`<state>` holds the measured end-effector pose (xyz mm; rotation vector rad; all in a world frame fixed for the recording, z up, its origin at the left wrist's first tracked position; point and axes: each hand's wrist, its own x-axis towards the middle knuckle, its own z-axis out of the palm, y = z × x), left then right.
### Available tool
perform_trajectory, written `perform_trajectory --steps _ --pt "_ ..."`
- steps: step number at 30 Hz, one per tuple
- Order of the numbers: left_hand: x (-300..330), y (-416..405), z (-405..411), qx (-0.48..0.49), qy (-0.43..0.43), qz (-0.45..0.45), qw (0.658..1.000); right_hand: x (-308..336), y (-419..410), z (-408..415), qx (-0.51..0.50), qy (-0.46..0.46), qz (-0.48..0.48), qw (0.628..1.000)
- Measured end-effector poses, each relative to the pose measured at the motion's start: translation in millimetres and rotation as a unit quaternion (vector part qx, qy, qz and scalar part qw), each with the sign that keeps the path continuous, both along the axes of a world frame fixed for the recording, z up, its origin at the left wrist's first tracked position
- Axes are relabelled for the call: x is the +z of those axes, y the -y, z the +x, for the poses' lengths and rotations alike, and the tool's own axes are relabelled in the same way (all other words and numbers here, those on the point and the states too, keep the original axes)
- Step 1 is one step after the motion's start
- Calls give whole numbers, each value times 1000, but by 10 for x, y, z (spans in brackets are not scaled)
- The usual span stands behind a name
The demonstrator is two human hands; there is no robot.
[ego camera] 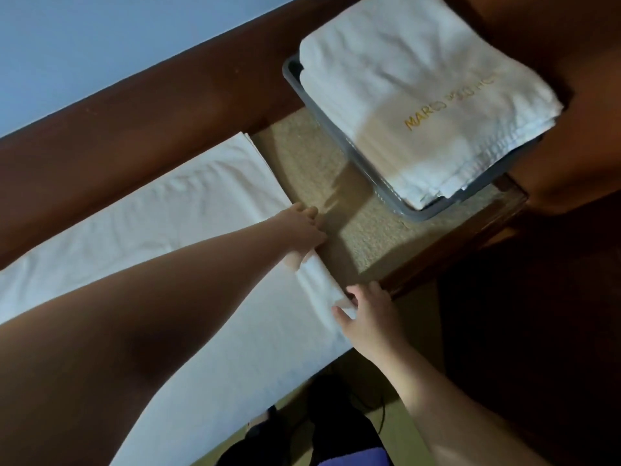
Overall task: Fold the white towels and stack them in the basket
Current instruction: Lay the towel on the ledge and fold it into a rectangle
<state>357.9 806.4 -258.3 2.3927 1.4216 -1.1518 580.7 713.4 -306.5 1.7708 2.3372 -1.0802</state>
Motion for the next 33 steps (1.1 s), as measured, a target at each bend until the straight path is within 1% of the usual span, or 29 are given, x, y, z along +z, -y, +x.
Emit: perform_trajectory --steps 2,4,6,8,10,12,14,16,18,19,21,22,24,25,26,28,29,30,31,32,33 --pt "-18 -85 -40 -25 -2 12 1000 17 -41 -145 2 31 -2 1000" --pt "-36 -101 -61 -39 7 49 998 42 -57 -251 7 60 4 998" --pt "-86 -20 -133 -22 36 96 995 61 -31 -350 -4 79 24 997" --pt "-120 165 -224 43 97 137 985 63 30 -445 -11 86 68 994" --pt "-144 461 -315 152 155 167 962 47 91 -570 22 78 119 990" --pt "-227 867 -388 296 188 172 921 45 144 -749 98 58 135 984" --pt "-337 1385 -471 436 199 161 863 21 185 -978 203 38 124 970" --pt "-445 1981 -580 528 201 157 810 -20 141 -1212 312 50 92 944" --pt "-516 2570 -699 583 186 161 774 -105 -35 -1382 359 54 79 928" --pt "-524 2862 -776 611 174 167 754 -158 -165 -1462 360 53 86 927" --pt "-524 3371 -936 661 147 182 713 -313 -463 -1536 357 73 132 922" --pt "-530 3596 -1020 685 132 191 691 -366 -588 -1544 364 92 165 912" --pt "-565 3976 -1202 732 107 210 639 -425 -764 -1568 373 146 196 895" --pt "-581 4113 -1297 751 97 216 617 -438 -814 -1580 355 155 202 899" --pt "-592 4240 -1379 766 91 220 597 -436 -834 -1630 320 155 205 912" --pt "-587 4394 -1517 786 92 232 566 -375 -828 -1802 201 172 179 948" --pt "-578 4474 -1570 795 94 241 548 -337 -768 -1972 145 186 159 959" --pt "-565 4512 -1612 800 94 250 537 -280 -686 -2144 112 200 148 962" --pt "-561 4544 -1650 807 92 259 523 -210 -562 -2330 119 205 150 960" --pt "-559 4581 -1694 818 89 268 502 -170 -387 -2518 162 196 163 953" --pt "-560 4628 -1746 833 87 274 473 -164 -184 -2713 229 173 180 941"
